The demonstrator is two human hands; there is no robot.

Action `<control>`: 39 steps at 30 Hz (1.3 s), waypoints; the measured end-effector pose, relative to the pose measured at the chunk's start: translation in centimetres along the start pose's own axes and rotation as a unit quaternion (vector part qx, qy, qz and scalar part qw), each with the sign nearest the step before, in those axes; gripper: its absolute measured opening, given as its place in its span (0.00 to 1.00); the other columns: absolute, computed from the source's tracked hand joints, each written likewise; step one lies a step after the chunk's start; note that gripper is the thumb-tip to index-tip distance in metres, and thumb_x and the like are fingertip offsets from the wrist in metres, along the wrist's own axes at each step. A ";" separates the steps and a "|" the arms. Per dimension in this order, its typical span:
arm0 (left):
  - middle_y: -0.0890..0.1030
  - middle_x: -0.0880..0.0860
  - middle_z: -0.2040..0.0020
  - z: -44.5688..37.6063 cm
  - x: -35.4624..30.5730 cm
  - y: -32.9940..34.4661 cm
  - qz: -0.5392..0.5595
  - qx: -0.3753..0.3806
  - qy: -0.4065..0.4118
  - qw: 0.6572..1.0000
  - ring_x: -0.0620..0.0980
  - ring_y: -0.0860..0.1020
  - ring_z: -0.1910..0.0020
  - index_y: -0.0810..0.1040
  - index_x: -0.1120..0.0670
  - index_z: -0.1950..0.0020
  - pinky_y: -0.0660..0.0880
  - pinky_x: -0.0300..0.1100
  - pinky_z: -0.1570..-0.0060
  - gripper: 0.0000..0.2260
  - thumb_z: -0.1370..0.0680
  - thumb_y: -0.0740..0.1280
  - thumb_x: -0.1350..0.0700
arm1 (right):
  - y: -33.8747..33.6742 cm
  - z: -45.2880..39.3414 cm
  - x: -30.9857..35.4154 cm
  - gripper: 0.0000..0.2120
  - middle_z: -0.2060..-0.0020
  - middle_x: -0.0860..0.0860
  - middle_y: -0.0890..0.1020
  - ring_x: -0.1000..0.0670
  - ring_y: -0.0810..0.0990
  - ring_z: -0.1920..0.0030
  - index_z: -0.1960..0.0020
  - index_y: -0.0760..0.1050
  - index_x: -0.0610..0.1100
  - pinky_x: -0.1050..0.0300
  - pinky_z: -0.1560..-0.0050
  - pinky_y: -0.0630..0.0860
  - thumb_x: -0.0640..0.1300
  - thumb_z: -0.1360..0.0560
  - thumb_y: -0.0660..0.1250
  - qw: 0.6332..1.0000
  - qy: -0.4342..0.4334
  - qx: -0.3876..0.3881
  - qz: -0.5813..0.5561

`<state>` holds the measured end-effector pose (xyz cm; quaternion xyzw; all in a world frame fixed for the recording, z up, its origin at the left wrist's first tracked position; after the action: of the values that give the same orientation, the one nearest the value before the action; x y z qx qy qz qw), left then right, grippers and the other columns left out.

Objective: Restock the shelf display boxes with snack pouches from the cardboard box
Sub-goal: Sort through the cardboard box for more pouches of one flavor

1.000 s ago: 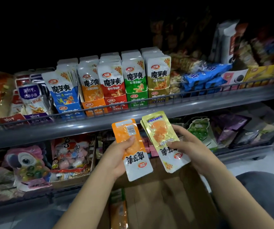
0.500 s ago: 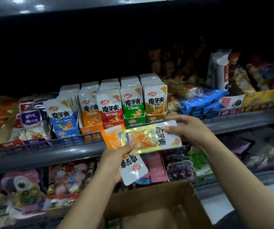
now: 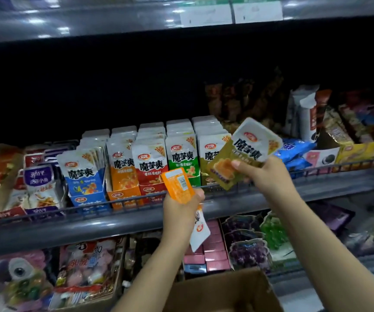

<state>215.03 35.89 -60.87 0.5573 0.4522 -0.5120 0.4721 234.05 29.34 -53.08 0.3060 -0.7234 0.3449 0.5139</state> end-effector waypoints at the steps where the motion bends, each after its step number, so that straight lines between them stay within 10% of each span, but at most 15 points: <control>1: 0.83 0.57 0.58 -0.5 -0.2 -0.1 -0.009 -0.015 0.011 1.000 0.59 0.82 0.59 0.78 0.57 0.55 0.78 0.53 0.55 0.05 0.26 0.72 0.59 | -0.4 -0.6 0.6 0.05 0.63 0.51 0.83 0.54 0.82 0.63 0.61 0.77 0.47 0.56 0.60 0.78 0.41 0.29 0.73 1.000 -0.020 -0.007 0.017; 8: 0.82 0.52 0.61 -3.0 -1.2 0.9 -0.033 -0.074 0.047 0.996 0.49 0.79 0.66 0.77 0.58 0.51 0.71 0.34 0.72 0.05 0.25 0.70 0.60 | 1.4 -2.4 2.3 0.09 0.69 0.51 0.78 0.50 0.76 0.67 0.57 0.76 0.43 0.60 0.68 0.68 0.47 0.28 0.73 0.976 -0.093 -0.014 0.196; 12: 0.83 0.49 0.61 -3.6 -0.7 1.7 0.007 -0.063 0.021 0.998 0.48 0.83 0.65 0.76 0.58 0.49 0.76 0.40 0.67 0.07 0.25 0.71 0.60 | 2.4 -2.4 3.1 0.14 0.74 0.56 0.71 0.55 0.70 0.70 0.65 0.68 0.48 0.59 0.70 0.60 0.45 0.27 0.71 0.957 -0.124 -0.010 0.262; 16: 0.83 0.52 0.61 -3.7 -0.7 1.7 0.031 -0.070 0.014 0.997 0.50 0.83 0.66 0.77 0.58 0.51 0.78 0.44 0.65 0.05 0.25 0.70 0.61 | 3.4 -2.5 3.5 0.11 0.65 0.51 0.79 0.49 0.76 0.61 0.47 0.79 0.44 0.59 0.62 0.67 0.46 0.27 0.71 0.947 -0.146 0.007 0.285; 23: 0.84 0.57 0.62 -3.6 -0.7 1.9 0.061 -0.059 -0.001 0.996 0.52 0.83 0.67 0.79 0.58 0.54 0.80 0.47 0.63 0.03 0.25 0.71 0.59 | 4.8 -5.1 3.4 0.16 0.51 0.46 0.83 0.43 0.79 0.48 0.44 0.77 0.43 0.51 0.49 0.76 0.50 0.28 0.71 0.927 -0.117 0.060 0.352; 32: 0.83 0.55 0.66 -4.1 -0.8 1.6 0.030 -0.088 0.008 0.996 0.47 0.81 0.74 0.80 0.56 0.58 0.77 0.37 0.74 0.04 0.27 0.73 0.57 | 4.5 -4.3 1.8 0.13 0.68 0.59 0.72 0.58 0.72 0.66 0.64 0.68 0.55 0.66 0.68 0.66 0.46 0.26 0.70 0.934 -0.115 0.103 0.323; 39: 0.83 0.53 0.69 -4.1 -0.6 1.4 0.033 -0.103 0.006 0.994 0.47 0.81 0.74 0.80 0.54 0.62 0.76 0.37 0.75 0.05 0.27 0.73 0.57 | 5.0 -4.3 1.9 0.02 0.65 0.54 0.77 0.52 0.75 0.62 0.53 0.79 0.47 0.62 0.62 0.68 0.41 0.25 0.68 0.928 -0.154 0.096 0.327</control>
<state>216.98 39.74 -60.02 0.5234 0.4863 -0.4437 0.5409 231.78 35.58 -51.21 0.1496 -0.8171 0.5099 0.2234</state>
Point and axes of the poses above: each hand's wrist, its own z-axis away from the middle knuckle, its own y-axis out of the palm, x = y × z, the point moved 9 cm from there along -z, towards the middle knuckle
